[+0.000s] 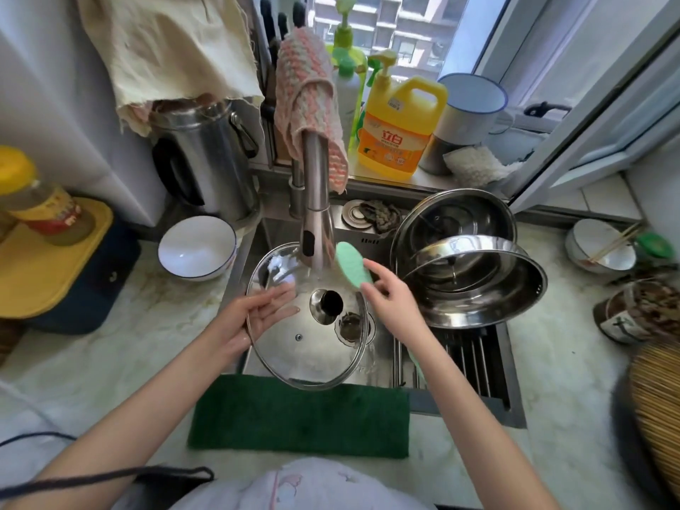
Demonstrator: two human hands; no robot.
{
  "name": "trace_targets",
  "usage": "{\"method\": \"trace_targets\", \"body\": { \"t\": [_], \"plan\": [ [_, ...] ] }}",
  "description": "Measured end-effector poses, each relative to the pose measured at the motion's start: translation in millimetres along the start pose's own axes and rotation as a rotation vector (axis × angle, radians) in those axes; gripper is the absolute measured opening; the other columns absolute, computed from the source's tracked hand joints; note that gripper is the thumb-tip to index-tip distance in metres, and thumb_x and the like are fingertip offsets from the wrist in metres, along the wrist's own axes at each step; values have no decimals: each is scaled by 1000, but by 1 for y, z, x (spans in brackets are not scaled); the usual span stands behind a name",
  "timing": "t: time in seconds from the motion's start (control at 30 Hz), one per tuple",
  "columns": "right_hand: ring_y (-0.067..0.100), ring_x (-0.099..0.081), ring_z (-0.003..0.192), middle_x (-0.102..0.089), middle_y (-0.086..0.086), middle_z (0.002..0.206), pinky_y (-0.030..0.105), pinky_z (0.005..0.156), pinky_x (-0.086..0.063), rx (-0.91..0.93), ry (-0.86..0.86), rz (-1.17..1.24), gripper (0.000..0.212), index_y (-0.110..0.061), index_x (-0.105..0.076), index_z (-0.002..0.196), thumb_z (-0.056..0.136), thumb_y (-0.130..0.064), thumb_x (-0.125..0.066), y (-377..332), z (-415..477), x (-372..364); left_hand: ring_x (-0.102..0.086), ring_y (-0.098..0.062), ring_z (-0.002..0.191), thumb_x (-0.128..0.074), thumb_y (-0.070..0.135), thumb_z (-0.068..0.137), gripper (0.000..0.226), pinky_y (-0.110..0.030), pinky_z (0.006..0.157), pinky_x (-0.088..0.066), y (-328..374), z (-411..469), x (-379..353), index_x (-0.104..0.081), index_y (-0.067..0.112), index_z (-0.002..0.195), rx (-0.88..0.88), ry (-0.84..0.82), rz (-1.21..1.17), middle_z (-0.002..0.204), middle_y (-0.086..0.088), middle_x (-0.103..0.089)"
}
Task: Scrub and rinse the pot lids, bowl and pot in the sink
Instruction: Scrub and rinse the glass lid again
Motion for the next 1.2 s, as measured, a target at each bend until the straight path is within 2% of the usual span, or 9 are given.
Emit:
{"method": "trace_targets", "body": {
  "t": [0.13,0.27,0.43,0.57,0.63,0.7,0.93,1.1,1.2],
  "plan": [
    [15,-58,94,-61,-2,108,34,78,-46,212,-53,-320,40,-34,-52,135,95,-38,-53,-38,12,-40,-70,-27,94,-98,13,19,58,-40,68,-59,1,-4,-5,-73,-1,70,8,-65,58,102,-21,-70],
    [23,-65,97,-68,4,117,35,77,-50,3,95,-359,35,-21,-61,128,97,-32,-49,-13,43,-18,-70,-28,95,-98,10,20,53,-40,69,-60,1,-18,-1,-71,-2,64,-19,-63,25,107,-21,-69],
    [23,-61,97,-67,5,108,38,77,-50,358,-81,-359,31,-24,-64,124,94,-32,-55,-54,9,-59,-70,-28,93,-97,11,17,60,-39,65,-59,-2,-16,8,-73,-3,70,-15,-29,15,105,-21,-70],
    [29,-64,92,-70,11,99,29,67,-40,195,67,-291,24,-14,-72,108,95,-24,-55,-48,30,-39,-68,-29,99,-97,10,22,64,-40,69,-59,-3,-17,-1,-64,-5,75,-12,-62,31,111,-22,-68],
    [28,-64,97,-69,9,109,31,74,-47,350,-20,-303,26,-20,-69,116,93,-26,-58,-68,13,-52,-70,-29,93,-97,10,19,62,-40,66,-59,-1,-17,-1,-67,-2,72,-28,-55,23,103,-22,-70],
    [27,-63,97,-67,7,115,35,77,-50,501,-86,-407,33,-29,-62,125,93,-32,-58,-80,-4,-69,-71,-28,91,-97,10,19,81,-39,67,-59,-4,-17,-4,-67,-5,93,-28,-62,35,100,-21,-71],
    [19,-66,97,-64,-1,125,30,75,-48,16,76,-326,34,-15,-61,127,98,-29,-50,3,21,-15,-71,-27,90,-95,1,19,68,-37,66,-60,-5,-23,7,-72,-10,82,-40,-35,-167,110,-19,-69],
    [9,-55,72,-68,-3,98,28,67,-42,39,-89,-241,41,-22,-45,137,97,-29,-51,37,-37,-23,-72,-26,88,-93,-2,12,96,-44,78,-57,11,-12,22,-58,-4,101,-150,56,-341,101,-18,-72],
    [7,-50,73,-59,-8,86,31,70,-43,203,-293,-435,44,-39,-45,137,94,-42,-52,36,-72,-42,-73,-25,79,-92,-6,18,58,-45,80,-54,13,-3,15,-70,-3,73,-135,77,-341,87,-17,-73]
  ]
}}
Point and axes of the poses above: each hand's wrist, its own z-axis towards the middle knuckle, its own x-axis out of the back of the hand, y = z × x, the point moved 8 cm from there along z, towards the middle knuckle
